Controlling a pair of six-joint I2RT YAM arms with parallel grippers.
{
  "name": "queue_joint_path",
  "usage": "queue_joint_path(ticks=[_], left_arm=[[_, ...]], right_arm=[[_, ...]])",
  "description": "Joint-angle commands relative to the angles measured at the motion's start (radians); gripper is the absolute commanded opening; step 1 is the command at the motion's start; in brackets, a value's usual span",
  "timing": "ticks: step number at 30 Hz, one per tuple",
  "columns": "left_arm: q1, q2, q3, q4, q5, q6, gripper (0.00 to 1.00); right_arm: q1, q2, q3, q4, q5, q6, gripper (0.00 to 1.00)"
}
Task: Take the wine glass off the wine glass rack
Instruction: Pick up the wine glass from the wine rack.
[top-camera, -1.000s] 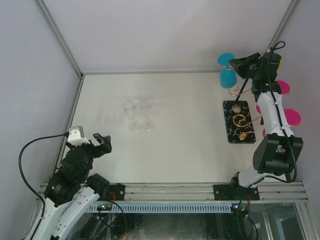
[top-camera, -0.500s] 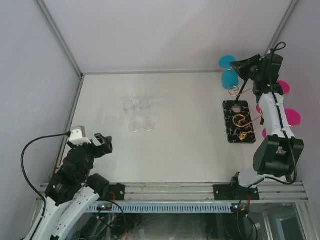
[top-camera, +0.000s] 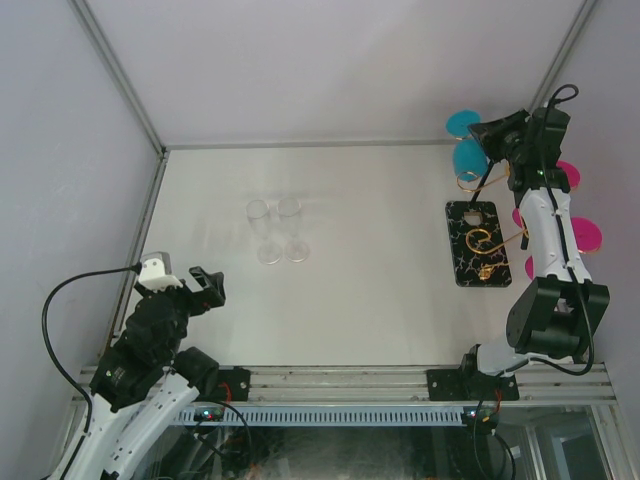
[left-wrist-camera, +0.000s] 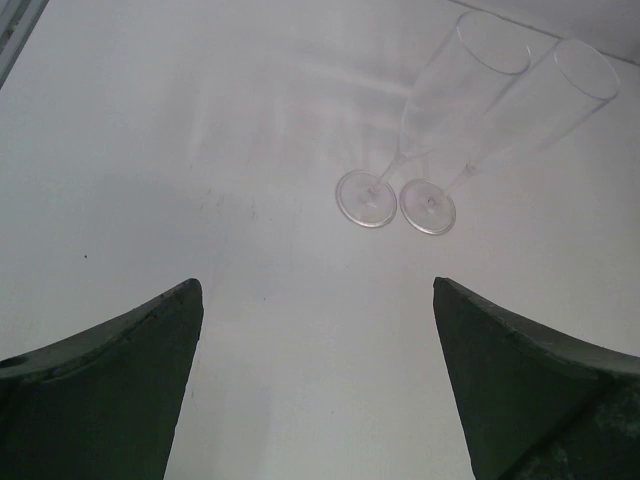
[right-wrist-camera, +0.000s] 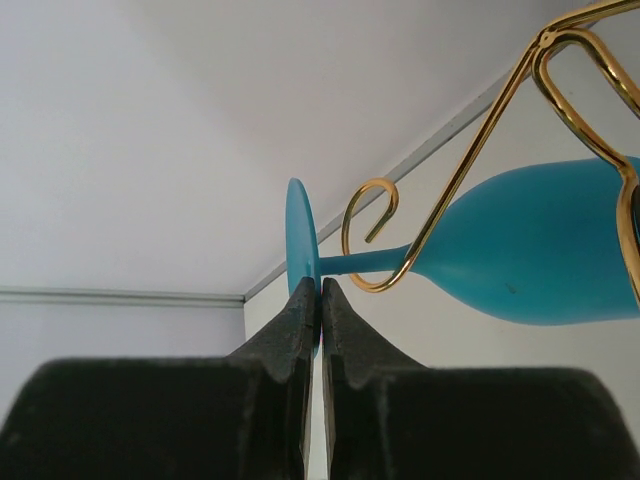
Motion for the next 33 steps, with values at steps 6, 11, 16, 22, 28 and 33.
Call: queue_joint_path(ticks=[6,11,16,22,28,33], left_arm=[[0.006,0.014,-0.012,0.033,0.005,-0.008,1.0],[0.006,0.018,-0.012,0.033,0.005,-0.006,1.0],[0.006,0.018,-0.012,0.034,0.005,-0.007,1.0],[0.006,0.022,-0.012,0.033,0.005,-0.007,1.0],[0.007,0.021,-0.012,0.034,0.004,-0.008,1.0],[0.006,0.021,-0.012,0.031,0.002,-0.008,1.0]], right_arm=[[-0.004,-0.024,0.007,0.119,0.121,-0.014,0.0],[-0.001,0.0,0.024,0.153,0.126,0.011,0.0],[0.004,0.011,0.025,0.164,0.17,0.01,0.0],[0.011,0.047,0.056,0.181,0.152,0.004,0.0],[0.031,0.118,0.136,0.178,0.121,-0.004,0.0],[0.06,0.185,0.248,0.124,0.066,-0.06,0.0]])
